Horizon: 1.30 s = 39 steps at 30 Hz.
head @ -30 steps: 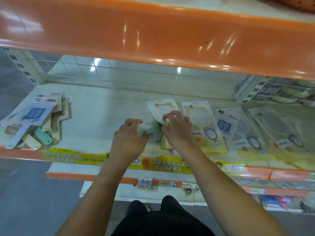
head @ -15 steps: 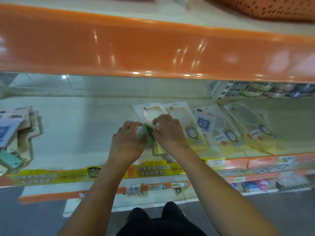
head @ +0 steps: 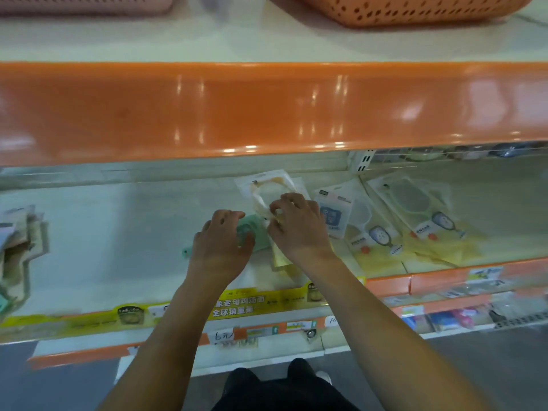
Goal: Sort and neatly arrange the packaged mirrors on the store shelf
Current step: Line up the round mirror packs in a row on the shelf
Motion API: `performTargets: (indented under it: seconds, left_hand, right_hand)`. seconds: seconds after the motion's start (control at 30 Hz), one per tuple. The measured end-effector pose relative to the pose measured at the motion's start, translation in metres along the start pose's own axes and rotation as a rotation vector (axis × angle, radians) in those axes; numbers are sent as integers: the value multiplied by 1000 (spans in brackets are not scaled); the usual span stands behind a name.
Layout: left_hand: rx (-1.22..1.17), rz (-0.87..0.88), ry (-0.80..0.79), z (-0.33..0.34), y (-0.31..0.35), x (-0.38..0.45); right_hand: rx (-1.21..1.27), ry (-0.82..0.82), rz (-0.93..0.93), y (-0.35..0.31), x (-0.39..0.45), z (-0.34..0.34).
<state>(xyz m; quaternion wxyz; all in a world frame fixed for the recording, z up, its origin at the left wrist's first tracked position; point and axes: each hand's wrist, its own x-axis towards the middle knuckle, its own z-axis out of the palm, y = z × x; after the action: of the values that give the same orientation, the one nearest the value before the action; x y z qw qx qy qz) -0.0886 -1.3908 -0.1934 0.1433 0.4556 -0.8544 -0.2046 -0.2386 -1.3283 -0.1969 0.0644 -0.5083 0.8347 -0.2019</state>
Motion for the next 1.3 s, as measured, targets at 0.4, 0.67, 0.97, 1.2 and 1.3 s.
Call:
performTargets:
  seconds: [0.4,0.67,0.97,1.2,1.3]
  left_hand:
    - [-45,208,-116,62,121,21]
    - [7,275,-182,103,186,28]
    - [10,265,-219,128,216,32]
    - [13,201,-157,127,210,35]
    - [16,164,-128,125,205,34]
  right_hand:
    - [106,187,246,112,-24,-64]
    - [111,240,361,181,-41,-90]
    - [112,151,369,225,-37,-99]
    - [142,102,272,229,-21,-93]
    - [138,103,226,227,-15,-87]
